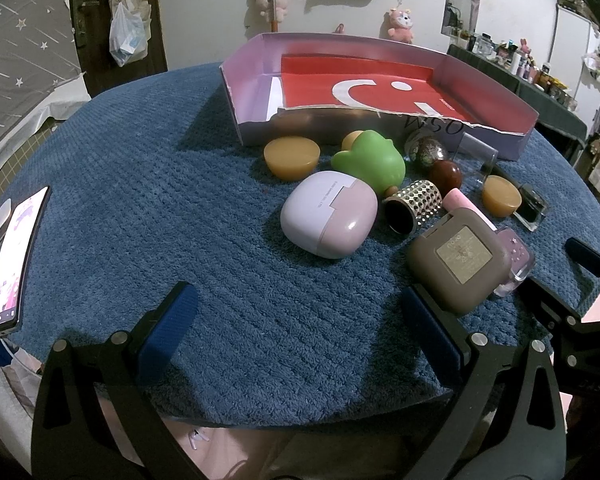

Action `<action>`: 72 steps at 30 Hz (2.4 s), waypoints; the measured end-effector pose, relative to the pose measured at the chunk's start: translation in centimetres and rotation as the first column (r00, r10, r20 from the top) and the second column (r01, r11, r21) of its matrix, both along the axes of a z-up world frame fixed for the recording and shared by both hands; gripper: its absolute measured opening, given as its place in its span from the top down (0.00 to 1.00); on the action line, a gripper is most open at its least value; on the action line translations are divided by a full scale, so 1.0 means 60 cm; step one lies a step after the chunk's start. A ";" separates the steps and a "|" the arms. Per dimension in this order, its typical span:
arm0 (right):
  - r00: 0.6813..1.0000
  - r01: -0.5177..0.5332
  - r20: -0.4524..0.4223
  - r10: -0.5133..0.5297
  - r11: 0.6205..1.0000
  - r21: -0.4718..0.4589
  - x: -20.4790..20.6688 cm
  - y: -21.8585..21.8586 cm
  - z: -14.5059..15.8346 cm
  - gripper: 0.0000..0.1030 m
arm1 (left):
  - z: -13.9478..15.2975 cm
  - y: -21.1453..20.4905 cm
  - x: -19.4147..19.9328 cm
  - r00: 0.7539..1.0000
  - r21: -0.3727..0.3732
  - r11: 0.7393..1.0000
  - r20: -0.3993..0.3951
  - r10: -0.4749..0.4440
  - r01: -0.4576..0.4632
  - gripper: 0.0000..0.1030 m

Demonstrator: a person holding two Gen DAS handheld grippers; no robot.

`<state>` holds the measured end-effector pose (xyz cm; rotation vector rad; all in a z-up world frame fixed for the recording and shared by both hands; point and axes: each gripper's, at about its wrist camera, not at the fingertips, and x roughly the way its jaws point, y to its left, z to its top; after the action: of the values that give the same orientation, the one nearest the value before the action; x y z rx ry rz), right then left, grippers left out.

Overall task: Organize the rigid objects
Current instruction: 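Grasp the black smartwatch with the right tool while the left tool grasps the lilac earbud case, then carry the smartwatch and earbud case over the red box with both tools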

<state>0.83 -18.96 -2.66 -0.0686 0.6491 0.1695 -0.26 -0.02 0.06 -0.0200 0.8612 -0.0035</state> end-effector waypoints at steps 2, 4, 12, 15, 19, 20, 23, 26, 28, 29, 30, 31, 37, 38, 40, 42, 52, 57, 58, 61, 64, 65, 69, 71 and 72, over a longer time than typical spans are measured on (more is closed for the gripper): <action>1.000 -0.003 -0.004 0.003 1.000 0.001 0.002 0.000 0.000 0.00 | 0.000 0.000 0.000 1.000 0.000 1.000 0.000 0.000 0.000 0.00; 1.000 -0.006 -0.006 0.006 1.000 0.003 0.002 -0.001 0.001 0.00 | 0.003 0.000 0.001 1.000 0.000 1.000 -0.002 -0.001 0.001 0.00; 1.000 -0.020 -0.012 0.020 1.000 0.013 0.003 -0.007 0.004 0.00 | 0.007 -0.005 0.003 1.000 0.000 1.000 -0.003 -0.007 0.007 0.00; 1.000 -0.023 -0.012 0.023 1.000 0.021 0.001 -0.008 0.005 0.00 | 0.008 -0.005 0.006 1.000 0.003 1.000 -0.001 -0.010 0.010 0.00; 1.000 -0.026 0.000 0.026 0.999 0.020 -0.001 -0.008 0.010 0.03 | 0.009 -0.006 0.016 1.000 0.002 1.000 -0.002 -0.013 0.013 0.00; 1.000 -0.018 0.001 0.018 1.000 0.021 0.000 -0.012 0.011 0.03 | 0.009 -0.005 0.019 1.000 0.000 1.000 -0.003 -0.013 0.013 0.00; 1.000 0.003 -0.008 -0.003 1.000 0.031 0.007 -0.025 0.011 0.06 | 0.008 -0.003 0.032 1.000 -0.006 1.000 -0.005 -0.009 0.009 0.00; 1.000 0.028 -0.004 -0.028 0.999 0.021 0.016 -0.040 0.011 0.08 | 0.007 -0.004 0.045 1.000 0.003 1.000 -0.001 -0.013 0.013 0.01; 0.999 0.034 -0.001 -0.034 0.999 0.020 0.023 -0.045 0.012 0.12 | 0.007 -0.004 0.050 1.000 0.003 1.000 0.003 -0.011 0.011 0.04; 0.999 0.034 0.002 -0.034 0.999 0.020 0.029 -0.047 0.013 0.14 | 0.007 -0.003 0.055 1.000 0.002 1.000 0.006 -0.011 0.011 0.06; 0.999 0.033 0.003 -0.034 0.999 0.020 0.035 -0.047 0.013 0.15 | 0.007 -0.003 0.057 1.000 0.000 1.000 0.008 -0.012 0.012 0.08; 0.999 0.033 0.006 -0.033 0.999 0.022 0.041 -0.048 0.014 0.16 | 0.008 -0.003 0.060 1.000 0.002 1.000 0.010 -0.011 0.011 0.10; 1.000 0.008 0.027 -0.008 1.000 0.015 0.067 -0.037 0.014 0.23 | 0.008 -0.006 0.074 1.000 0.003 1.000 0.020 -0.023 0.023 0.20; 1.000 0.001 0.031 -0.001 1.000 0.016 0.070 -0.035 0.014 0.24 | 0.008 -0.008 0.077 0.999 0.007 1.000 0.023 -0.026 0.026 0.21; 0.999 -0.008 0.042 0.007 1.000 0.016 0.075 -0.032 0.013 0.24 | 0.008 -0.011 0.081 0.999 0.007 0.999 0.028 -0.035 0.035 0.24; 0.999 -0.017 0.051 0.016 1.000 0.013 0.077 -0.030 0.013 0.32 | 0.009 -0.013 0.080 0.998 0.005 0.999 0.033 -0.047 0.047 0.30; 0.997 -0.050 0.058 0.049 0.999 0.018 0.068 -0.024 0.016 0.60 | 0.015 -0.029 0.076 0.995 0.014 0.996 0.036 -0.089 0.088 0.53; 0.998 -0.050 0.042 0.047 0.996 0.077 0.057 -0.039 0.025 0.61 | 0.023 -0.022 0.070 0.995 -0.013 0.995 0.038 -0.095 0.095 0.54; 0.998 -0.050 0.045 0.046 0.995 0.089 0.054 -0.041 0.029 0.61 | 0.026 -0.022 0.068 0.995 -0.015 0.995 0.042 -0.095 0.095 0.54; 0.997 -0.055 0.058 0.048 0.992 0.117 0.047 -0.047 0.044 0.61 | 0.037 -0.020 0.063 0.993 -0.024 0.995 0.063 -0.098 0.100 0.54; 0.996 -0.065 0.072 0.054 0.987 0.147 0.041 -0.050 0.059 0.61 | 0.048 -0.021 0.060 0.992 -0.028 0.994 0.080 -0.102 0.104 0.54; 0.995 -0.068 0.077 0.057 0.986 0.151 0.040 -0.049 0.063 0.61 | 0.051 -0.022 0.059 0.991 -0.028 0.994 0.087 -0.103 0.106 0.54; 0.993 -0.088 0.092 0.075 0.985 0.151 0.039 -0.042 0.079 0.61 | 0.064 -0.023 0.062 0.989 -0.028 0.993 0.102 -0.111 0.114 0.54; 0.992 -0.098 0.095 0.084 0.983 0.157 0.041 -0.039 0.084 0.61 | 0.071 -0.026 0.066 0.987 -0.027 0.992 0.110 -0.117 0.121 0.54; 0.991 -0.104 0.095 0.089 0.982 0.158 0.042 -0.037 0.086 0.61 | 0.075 -0.025 0.066 0.986 -0.027 0.992 0.114 -0.119 0.123 0.54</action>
<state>3.36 -21.21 2.52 0.0501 0.5429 0.3112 3.73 -1.54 4.54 0.0008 0.7492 -0.1317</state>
